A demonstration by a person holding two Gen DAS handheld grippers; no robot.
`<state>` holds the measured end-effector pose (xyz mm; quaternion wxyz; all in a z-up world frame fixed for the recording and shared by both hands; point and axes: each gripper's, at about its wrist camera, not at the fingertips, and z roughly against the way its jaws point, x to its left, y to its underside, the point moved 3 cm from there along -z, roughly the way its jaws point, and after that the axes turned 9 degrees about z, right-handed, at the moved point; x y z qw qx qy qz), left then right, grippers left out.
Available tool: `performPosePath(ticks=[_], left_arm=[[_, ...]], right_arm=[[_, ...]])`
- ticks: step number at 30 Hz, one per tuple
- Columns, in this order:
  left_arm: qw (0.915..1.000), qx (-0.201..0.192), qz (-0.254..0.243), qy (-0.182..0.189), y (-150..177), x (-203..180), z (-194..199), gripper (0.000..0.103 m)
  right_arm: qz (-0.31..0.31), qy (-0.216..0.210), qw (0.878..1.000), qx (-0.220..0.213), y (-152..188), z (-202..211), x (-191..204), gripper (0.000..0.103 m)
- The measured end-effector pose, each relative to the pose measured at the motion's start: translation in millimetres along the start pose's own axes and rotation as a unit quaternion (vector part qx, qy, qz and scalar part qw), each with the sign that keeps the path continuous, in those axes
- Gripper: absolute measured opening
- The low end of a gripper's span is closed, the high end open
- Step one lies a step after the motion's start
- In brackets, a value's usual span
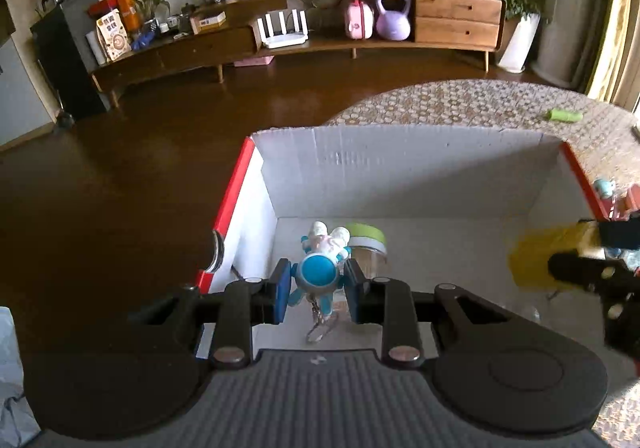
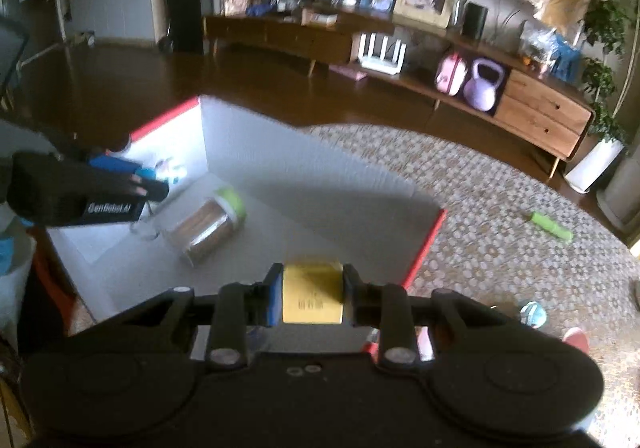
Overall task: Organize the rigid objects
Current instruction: 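Carry the keychain figure and yellow box over the red box, then drop the keychain figure and yellow box into the box, opening both tools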
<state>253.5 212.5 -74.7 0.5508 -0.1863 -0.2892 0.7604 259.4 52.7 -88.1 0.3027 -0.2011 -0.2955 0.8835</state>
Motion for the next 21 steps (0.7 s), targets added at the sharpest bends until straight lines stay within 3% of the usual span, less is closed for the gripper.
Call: performPosePath(ticks=[11,21], left_arm=[[0.9975,0.059,-0.021,-0.032,6,-1,-40,0.028],[0.9968,0.076,-0.001,-0.025,8,5,-35,0.028]], right_arm=[[0.015,-0.014,1.0,0.016,8,-6,7,0.03],[-0.001,-0.042,0.999,0.013,19,12,10,0.031]])
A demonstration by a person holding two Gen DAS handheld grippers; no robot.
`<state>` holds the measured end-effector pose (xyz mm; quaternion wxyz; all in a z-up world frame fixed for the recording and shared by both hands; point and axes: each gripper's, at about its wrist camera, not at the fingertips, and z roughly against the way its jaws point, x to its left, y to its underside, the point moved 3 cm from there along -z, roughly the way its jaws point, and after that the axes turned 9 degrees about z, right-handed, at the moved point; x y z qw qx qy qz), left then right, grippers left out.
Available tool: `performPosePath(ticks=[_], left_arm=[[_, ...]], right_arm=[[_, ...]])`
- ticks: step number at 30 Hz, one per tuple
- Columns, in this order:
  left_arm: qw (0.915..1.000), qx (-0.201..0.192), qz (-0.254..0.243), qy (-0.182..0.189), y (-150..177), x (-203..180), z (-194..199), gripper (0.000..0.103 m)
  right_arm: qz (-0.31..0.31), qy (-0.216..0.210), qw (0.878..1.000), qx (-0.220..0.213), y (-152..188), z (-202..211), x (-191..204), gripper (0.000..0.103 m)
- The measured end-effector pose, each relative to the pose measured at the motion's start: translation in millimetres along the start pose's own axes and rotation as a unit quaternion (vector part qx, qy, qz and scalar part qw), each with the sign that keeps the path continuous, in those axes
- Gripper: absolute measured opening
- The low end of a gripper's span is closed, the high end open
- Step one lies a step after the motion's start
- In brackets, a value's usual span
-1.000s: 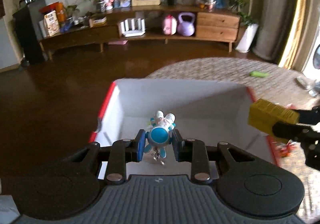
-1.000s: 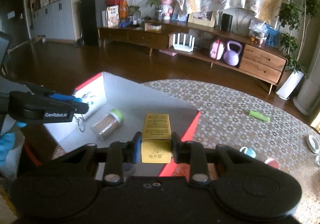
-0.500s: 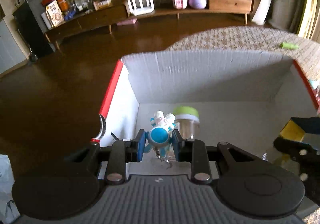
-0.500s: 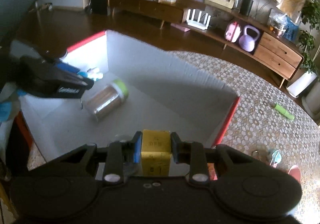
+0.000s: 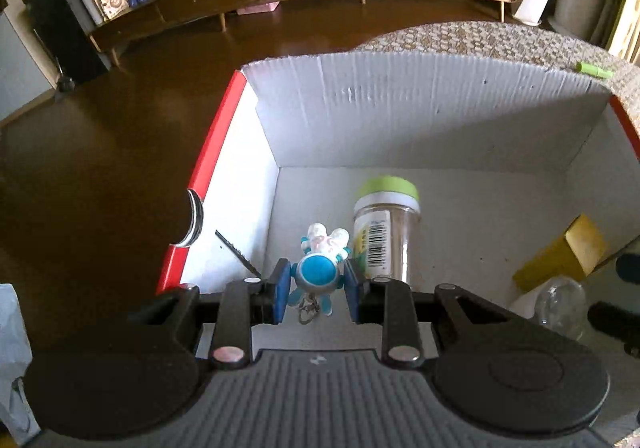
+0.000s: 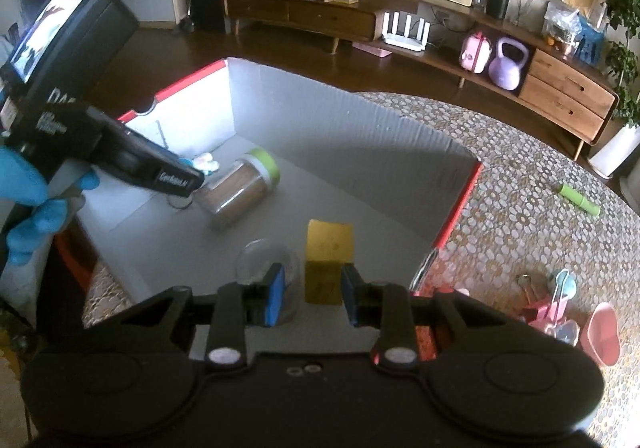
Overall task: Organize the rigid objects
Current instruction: 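Drop the keychain figure and yellow box into the box, opening both tools, then withdraw both tools toward the white marker on the table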
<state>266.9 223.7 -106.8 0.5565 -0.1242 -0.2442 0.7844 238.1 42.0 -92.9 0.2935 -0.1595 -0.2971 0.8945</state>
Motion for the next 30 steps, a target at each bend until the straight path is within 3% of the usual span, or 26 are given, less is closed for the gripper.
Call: performPosePath(ticks=[4,9,13,15,17,18,22,23,24,25,30], left_arm=[[0.9999,0.0,0.01,0.012,2,0,7,0.028],[0.9996,-0.009,0.011,0.023,9,-2,22,0.029],[0.9991,-0.018,0.017,0.035,11,-3,37,0.03],[0.9985,-0.026,0.02,0.043,13,-4,46,0.034],[0.9978,-0.039,0.022,0.049,14,-6,57,0.058],[0.9972,-0.049,0.023,0.052,15,-7,63,0.063],[0.9957,-0.07,0.015,0.059,18,-14,84,0.066],[0.9952,-0.073,0.015,0.063,19,-16,89,0.066],[0.9948,-0.075,0.014,0.067,21,-18,93,0.066],[0.9944,-0.076,0.013,0.072,22,-20,97,0.066],[0.9919,-0.089,0.003,0.091,33,-35,118,0.066]], right_arm=[[-0.014,-0.018,1.0,-0.008,3,10,0,0.035],[-0.03,-0.021,0.999,-0.029,4,26,-2,0.054],[-0.042,-0.024,0.998,-0.045,7,41,-5,0.058],[-0.046,-0.025,0.997,-0.05,9,48,-6,0.058],[-0.051,-0.025,0.997,-0.056,12,53,-7,0.058],[-0.054,-0.026,0.996,-0.059,13,57,-7,0.059],[-0.065,-0.026,0.995,-0.07,21,71,-12,0.06],[-0.068,-0.025,0.995,-0.073,23,76,-13,0.066],[-0.071,-0.024,0.994,-0.078,25,80,-15,0.083],[-0.074,-0.02,0.993,-0.085,27,85,-16,0.09],[-0.086,-0.015,0.991,-0.103,38,106,-23,0.094]])
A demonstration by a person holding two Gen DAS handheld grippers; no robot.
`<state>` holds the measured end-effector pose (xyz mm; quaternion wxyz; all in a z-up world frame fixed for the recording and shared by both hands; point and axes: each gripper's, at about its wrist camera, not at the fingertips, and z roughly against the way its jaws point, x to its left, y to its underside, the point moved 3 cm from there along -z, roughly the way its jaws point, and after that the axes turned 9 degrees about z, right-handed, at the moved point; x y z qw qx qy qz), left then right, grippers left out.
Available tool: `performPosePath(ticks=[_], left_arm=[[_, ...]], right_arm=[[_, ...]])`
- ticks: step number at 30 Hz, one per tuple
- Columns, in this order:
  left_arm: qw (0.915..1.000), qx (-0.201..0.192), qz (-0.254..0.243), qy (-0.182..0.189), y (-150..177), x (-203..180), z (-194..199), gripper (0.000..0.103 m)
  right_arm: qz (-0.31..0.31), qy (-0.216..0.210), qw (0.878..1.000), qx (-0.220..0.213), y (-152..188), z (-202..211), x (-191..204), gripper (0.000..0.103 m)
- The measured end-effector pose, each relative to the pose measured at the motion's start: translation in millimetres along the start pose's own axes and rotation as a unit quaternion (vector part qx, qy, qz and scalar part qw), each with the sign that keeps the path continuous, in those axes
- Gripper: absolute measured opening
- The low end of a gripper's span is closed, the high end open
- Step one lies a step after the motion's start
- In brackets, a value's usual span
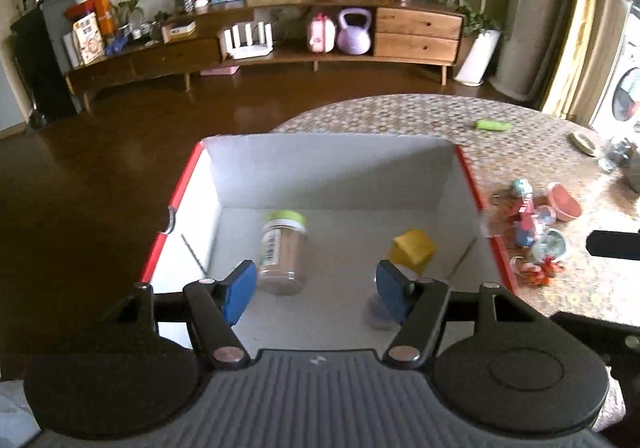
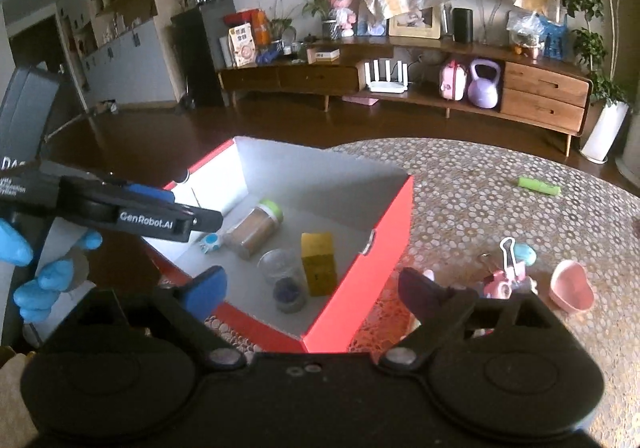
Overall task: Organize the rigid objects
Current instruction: 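Withdraw both tools toward the white marker on the table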
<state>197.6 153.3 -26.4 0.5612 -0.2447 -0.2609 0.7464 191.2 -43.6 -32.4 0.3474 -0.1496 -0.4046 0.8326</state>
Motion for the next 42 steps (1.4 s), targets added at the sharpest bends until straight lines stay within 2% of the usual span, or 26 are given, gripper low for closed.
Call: performPosePath(ticks=[4,8,13,21,29,33,42], left_arm=[[0.9998,-0.009,-0.006,0.019,5,-16,13,0.073],[0.9992,-0.013,-0.012,0.035,11,-33,21,0.075],[0.9989,-0.035,-0.005,0.031,18,-51,30,0.077],[0.9966,-0.059,-0.014,0.057,32,-88,39,0.083],[0.9959,-0.041,-0.014,0.08,52,-134,26,0.083],[0.9961,-0.04,-0.014,0.077,64,-155,16,0.083],[0.9984,-0.041,-0.021,0.034,92,-198,-10,0.083]], right_arm=[[-0.008,0.003,1.0,-0.012,5,16,-7,0.099],[-0.008,0.01,1.0,-0.017,12,30,-14,0.102],[-0.012,0.02,1.0,-0.018,20,43,-27,0.103],[-0.044,0.041,0.998,-0.022,43,71,-72,0.103],[-0.077,0.087,0.993,-0.02,71,87,-117,0.103],[-0.088,0.097,0.991,-0.013,84,85,-132,0.103],[-0.068,0.106,0.992,0.011,102,78,-159,0.103]])
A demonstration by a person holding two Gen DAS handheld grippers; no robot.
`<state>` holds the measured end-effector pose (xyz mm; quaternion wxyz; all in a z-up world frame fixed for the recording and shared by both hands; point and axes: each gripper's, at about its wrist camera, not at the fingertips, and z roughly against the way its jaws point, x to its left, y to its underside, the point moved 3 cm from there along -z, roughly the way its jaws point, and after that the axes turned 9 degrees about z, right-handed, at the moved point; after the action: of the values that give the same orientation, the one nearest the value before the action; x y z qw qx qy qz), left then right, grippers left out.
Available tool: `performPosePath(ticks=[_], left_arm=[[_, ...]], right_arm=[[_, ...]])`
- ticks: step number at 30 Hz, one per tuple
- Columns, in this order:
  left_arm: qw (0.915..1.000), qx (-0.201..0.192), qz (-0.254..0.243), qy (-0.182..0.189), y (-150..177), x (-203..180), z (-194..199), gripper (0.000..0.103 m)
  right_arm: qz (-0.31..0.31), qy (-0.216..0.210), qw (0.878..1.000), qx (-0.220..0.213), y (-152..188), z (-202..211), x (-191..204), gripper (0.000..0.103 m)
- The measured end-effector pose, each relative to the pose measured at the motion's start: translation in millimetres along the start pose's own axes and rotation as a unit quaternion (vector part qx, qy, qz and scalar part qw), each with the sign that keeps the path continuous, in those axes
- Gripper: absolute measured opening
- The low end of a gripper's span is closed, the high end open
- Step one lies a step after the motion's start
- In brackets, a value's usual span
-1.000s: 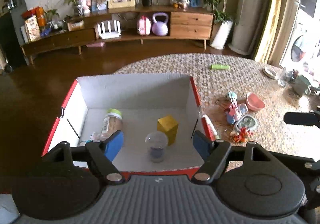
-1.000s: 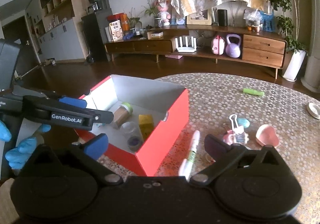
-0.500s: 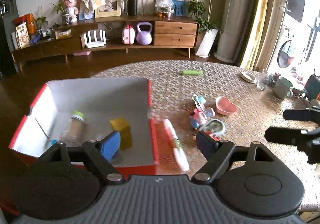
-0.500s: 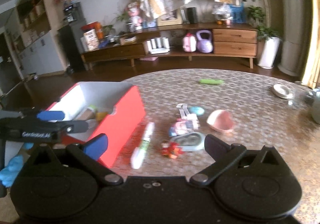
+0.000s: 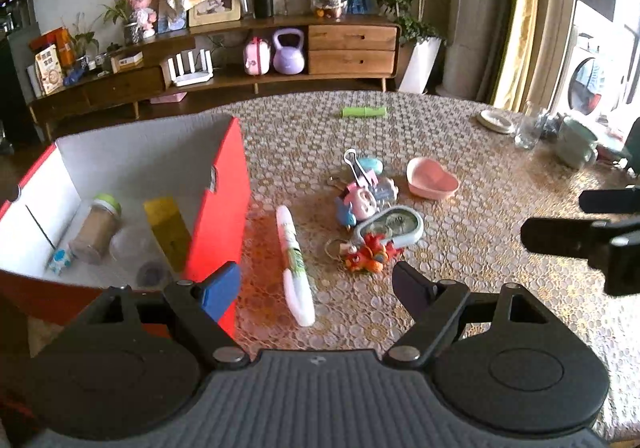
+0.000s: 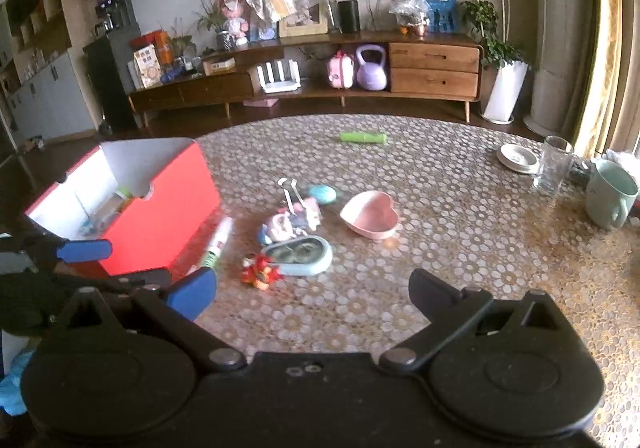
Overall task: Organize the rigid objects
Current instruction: 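Withdraw both tools toward the white marker on the table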
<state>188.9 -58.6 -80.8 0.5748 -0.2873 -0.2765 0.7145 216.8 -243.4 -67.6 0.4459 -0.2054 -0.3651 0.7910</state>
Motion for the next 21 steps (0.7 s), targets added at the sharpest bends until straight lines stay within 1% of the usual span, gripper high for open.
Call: performPosePath(ticks=[3,7,9,11,14,18,21], left_arm=[[0.9999,0.0,0.003,-0.015,8,-10,-11,0.083],[0.9994,-0.009,-0.002,-0.035,16,-16,-21,0.083],[0.9987,-0.015,0.01,-0.048,18,-14,-27,0.083],[0.9976,-0.015,0.029,-0.062,19,-12,-33,0.083],[0.9956,-0.011,0.059,-0.072,20,-9,-42,0.083],[0.9948,-0.003,0.063,-0.079,23,-8,-56,0.083],[0.9935,0.011,0.075,-0.085,25,-3,-69,0.083]], right_arm=[[0.004,0.01,1.0,0.007,2,-6,-9,0.102],[0.001,0.005,1.0,0.014,6,-15,-16,0.102],[0.004,0.002,1.0,0.016,8,-19,-17,0.102],[0.008,0.0,1.0,0.02,8,-24,-18,0.102],[0.014,0.002,1.0,0.021,6,-32,-19,0.101],[0.014,0.0,1.0,0.023,0,-45,-23,0.1],[0.02,0.0,1.0,0.024,-6,-57,-26,0.098]])
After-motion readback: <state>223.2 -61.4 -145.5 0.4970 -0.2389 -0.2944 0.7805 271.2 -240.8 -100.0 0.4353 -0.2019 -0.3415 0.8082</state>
